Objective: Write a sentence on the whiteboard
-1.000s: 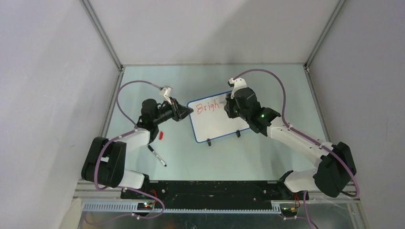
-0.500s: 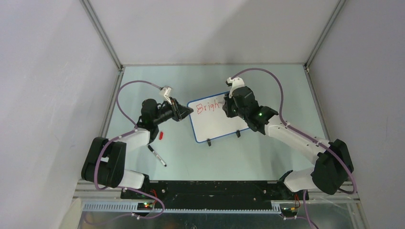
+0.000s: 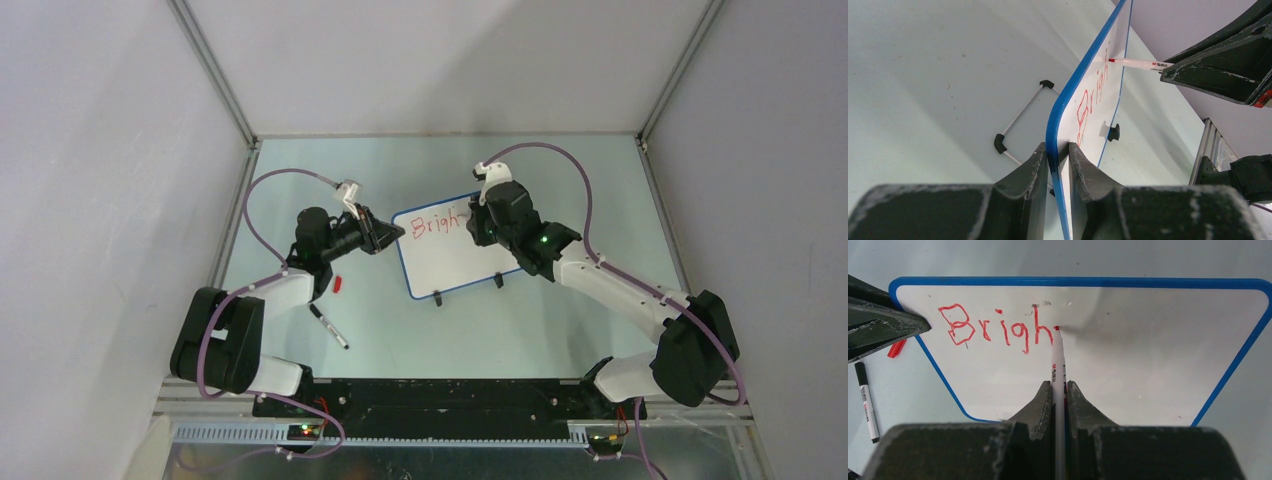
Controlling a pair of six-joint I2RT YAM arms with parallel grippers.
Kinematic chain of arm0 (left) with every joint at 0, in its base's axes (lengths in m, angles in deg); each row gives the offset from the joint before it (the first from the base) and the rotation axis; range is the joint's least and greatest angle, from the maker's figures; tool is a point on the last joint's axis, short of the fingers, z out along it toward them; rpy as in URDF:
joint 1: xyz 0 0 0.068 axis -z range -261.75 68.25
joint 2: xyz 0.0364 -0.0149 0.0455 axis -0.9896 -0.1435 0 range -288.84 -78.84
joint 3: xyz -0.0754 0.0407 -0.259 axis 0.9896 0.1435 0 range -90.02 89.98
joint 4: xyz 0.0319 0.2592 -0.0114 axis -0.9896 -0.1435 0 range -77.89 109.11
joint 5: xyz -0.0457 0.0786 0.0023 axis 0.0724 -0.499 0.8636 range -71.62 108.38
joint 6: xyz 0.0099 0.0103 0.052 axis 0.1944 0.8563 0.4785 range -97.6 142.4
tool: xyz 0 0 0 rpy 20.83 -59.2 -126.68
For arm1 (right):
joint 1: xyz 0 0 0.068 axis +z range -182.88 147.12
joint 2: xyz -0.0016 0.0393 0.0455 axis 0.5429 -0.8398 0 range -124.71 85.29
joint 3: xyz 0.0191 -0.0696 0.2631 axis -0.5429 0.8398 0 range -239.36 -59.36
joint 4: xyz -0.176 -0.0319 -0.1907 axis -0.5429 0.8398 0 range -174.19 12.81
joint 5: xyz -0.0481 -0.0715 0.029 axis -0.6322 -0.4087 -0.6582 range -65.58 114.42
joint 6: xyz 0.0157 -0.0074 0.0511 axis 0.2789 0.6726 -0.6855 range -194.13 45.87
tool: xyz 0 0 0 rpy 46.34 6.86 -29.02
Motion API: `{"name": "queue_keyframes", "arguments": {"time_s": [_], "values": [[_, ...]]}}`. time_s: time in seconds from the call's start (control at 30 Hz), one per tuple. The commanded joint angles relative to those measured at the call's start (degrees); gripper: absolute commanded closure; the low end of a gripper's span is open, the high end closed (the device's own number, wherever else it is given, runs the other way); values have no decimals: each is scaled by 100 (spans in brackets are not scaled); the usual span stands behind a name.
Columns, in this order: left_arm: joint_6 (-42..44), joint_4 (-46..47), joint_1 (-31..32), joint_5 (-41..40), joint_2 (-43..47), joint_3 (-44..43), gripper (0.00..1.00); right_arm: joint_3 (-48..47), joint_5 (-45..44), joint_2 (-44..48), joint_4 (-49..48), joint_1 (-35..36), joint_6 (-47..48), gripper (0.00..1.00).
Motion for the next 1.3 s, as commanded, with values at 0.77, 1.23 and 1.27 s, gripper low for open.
{"name": "queue_keyframes", "arguments": {"time_s": [0.77,1.23,1.27], "values": [[192,18,39,29,168,-169,76,-241,60,238,-299,-142,18,100],[203,4,37,26,178,-169,76,-503,79,17,-248,-141,42,100],[210,4,41,23,178,-165,76,-508,79,-6,-243,-138,41,100]]}}
